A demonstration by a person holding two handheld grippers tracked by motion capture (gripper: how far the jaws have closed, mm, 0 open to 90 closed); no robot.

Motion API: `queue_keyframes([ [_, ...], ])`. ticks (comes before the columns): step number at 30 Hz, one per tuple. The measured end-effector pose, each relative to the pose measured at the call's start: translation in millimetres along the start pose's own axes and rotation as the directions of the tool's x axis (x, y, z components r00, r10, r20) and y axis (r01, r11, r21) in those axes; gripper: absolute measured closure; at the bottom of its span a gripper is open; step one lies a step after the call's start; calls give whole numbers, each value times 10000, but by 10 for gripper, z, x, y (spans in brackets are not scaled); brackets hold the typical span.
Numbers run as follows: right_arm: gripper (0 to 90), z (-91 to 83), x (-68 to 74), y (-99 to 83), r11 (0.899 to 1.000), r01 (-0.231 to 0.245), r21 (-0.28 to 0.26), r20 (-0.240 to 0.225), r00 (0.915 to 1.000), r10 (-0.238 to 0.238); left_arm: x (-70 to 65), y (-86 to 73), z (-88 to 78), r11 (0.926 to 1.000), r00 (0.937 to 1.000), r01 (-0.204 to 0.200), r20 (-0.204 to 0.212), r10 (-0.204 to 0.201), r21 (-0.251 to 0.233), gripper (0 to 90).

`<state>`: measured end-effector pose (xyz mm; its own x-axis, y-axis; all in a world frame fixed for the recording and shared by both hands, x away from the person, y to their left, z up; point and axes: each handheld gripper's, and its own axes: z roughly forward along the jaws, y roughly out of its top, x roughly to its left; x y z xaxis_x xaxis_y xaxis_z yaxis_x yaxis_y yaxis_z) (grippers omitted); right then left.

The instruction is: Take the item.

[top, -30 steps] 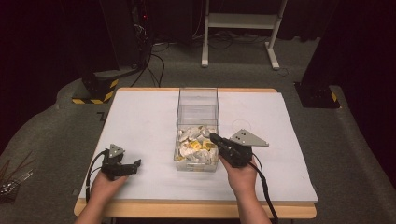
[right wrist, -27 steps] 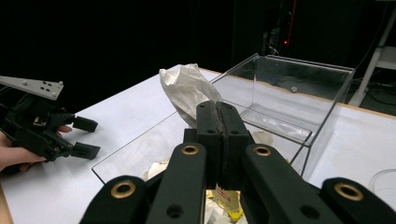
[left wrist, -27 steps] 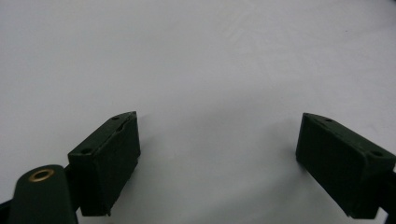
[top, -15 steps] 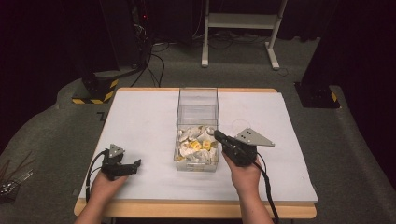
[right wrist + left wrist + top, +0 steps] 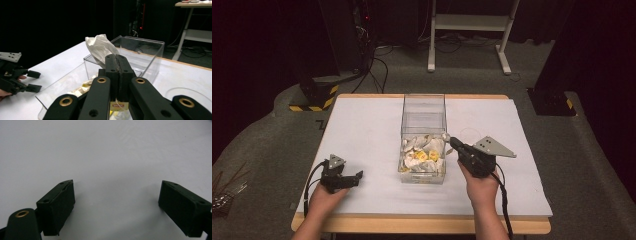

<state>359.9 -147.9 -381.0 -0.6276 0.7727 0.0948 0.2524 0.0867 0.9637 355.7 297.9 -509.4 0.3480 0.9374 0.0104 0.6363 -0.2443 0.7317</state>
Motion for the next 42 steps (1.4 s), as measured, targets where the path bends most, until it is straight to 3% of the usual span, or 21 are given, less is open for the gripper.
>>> queue_keyframes([
  [20,896,-139,-309,-62,9987,-495,-88,914,9945,501,1,0,-1,10000,10000,-7,12,7,11,138],
  [42,896,-108,-459,-46,9985,-545,97,1342,9895,527,5,0,-3,10000,10000,-54,8,54,40,138],
])
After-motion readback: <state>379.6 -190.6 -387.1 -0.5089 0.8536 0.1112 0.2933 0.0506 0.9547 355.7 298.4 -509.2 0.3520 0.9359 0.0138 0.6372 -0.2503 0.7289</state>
